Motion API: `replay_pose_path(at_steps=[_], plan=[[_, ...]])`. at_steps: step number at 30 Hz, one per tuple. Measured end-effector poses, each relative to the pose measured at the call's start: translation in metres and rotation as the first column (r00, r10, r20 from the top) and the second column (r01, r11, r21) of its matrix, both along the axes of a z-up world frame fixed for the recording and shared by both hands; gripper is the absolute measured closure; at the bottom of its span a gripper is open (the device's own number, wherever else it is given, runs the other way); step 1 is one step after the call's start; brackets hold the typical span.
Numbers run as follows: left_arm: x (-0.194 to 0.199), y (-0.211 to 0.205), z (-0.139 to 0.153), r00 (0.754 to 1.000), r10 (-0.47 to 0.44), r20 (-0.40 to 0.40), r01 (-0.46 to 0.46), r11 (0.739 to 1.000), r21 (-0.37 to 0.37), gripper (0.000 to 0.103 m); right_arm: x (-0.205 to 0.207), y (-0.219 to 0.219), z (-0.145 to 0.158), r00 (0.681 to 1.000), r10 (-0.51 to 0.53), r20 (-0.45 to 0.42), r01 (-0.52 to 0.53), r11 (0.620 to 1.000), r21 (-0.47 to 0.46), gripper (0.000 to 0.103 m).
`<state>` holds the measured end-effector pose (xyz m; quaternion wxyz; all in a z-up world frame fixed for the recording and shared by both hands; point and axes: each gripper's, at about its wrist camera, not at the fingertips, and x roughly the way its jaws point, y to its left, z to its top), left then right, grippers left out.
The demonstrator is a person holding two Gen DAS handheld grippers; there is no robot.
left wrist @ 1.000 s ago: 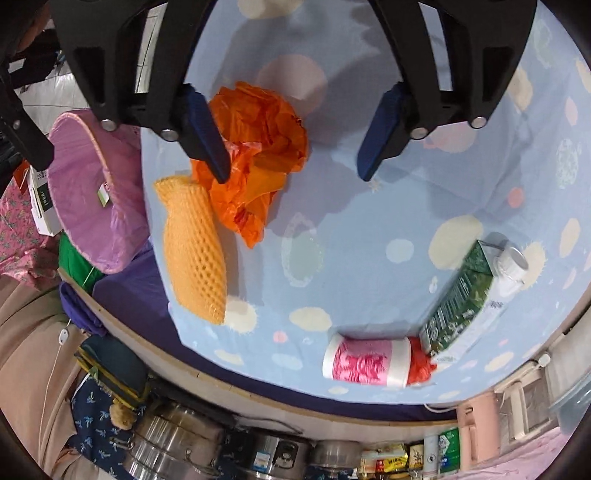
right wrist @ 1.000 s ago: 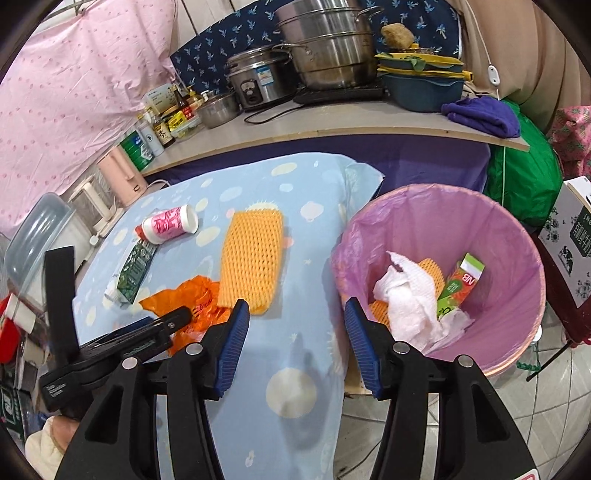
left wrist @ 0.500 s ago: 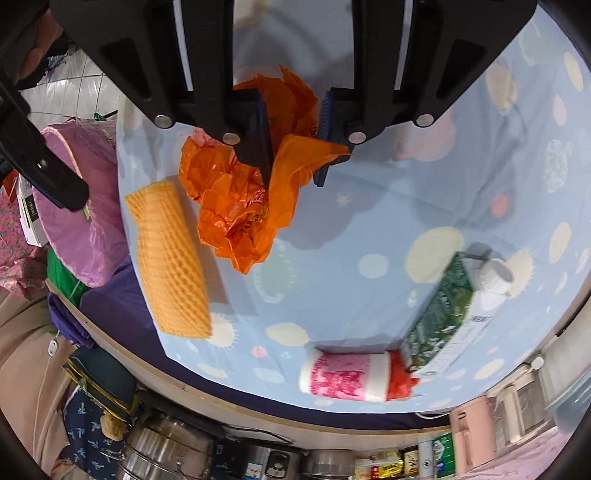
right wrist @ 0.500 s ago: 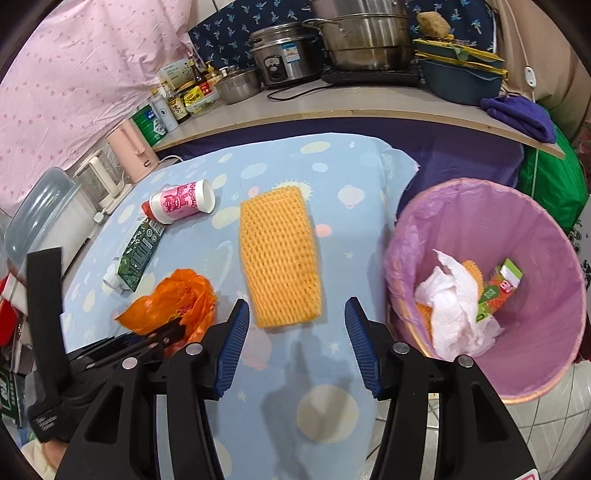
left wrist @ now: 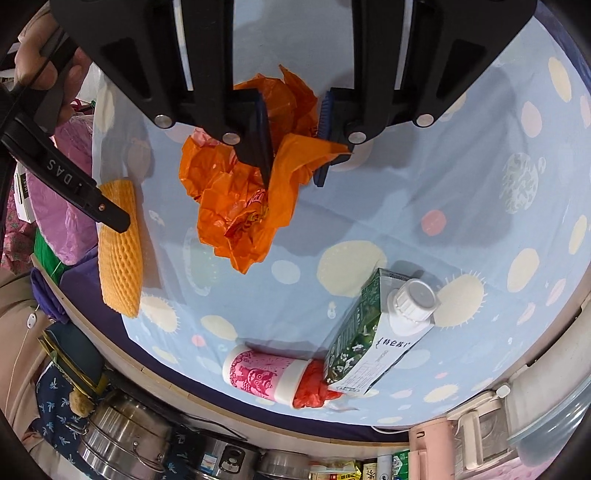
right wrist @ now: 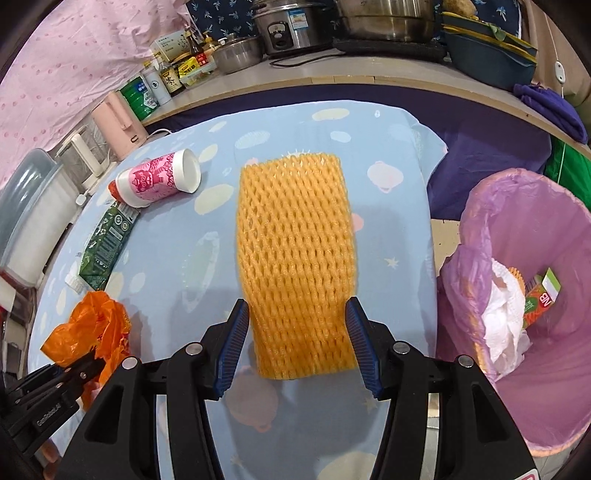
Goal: Collect trash
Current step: 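Grasp the orange foam net with the right tool while the left tool holds the bag, then carry the bag and foam net over the bin and open both tools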
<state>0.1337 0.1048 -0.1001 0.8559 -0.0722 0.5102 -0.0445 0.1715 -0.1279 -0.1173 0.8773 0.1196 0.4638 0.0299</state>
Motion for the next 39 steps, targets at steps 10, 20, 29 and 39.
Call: replay_pose_path(at_steps=[10,20,29,39], plan=[[-0.003,-0.005,0.003,1.000,-0.017,0.003,0.017,1.000,-0.007,0.082,-0.009,0.002,0.004,1.000,0.021,0.006,-0.021,1.000,0.007,0.089],[-0.020,-0.037,0.040,0.991,-0.110,0.076,0.112,0.993,-0.034,0.082,-0.068,-0.022,0.053,0.994,-0.003,0.111,-0.005,0.997,0.072,0.091],[-0.043,-0.100,0.068,0.957,-0.256,0.135,0.267,0.961,-0.074,0.082,-0.129,-0.097,0.087,0.968,-0.176,0.178,0.161,0.982,0.097,0.091],[-0.051,-0.179,0.088,0.902,-0.381,0.204,0.400,0.915,-0.056,0.082,-0.157,-0.162,0.086,0.931,-0.315,0.182,0.301,0.948,0.099,0.091]])
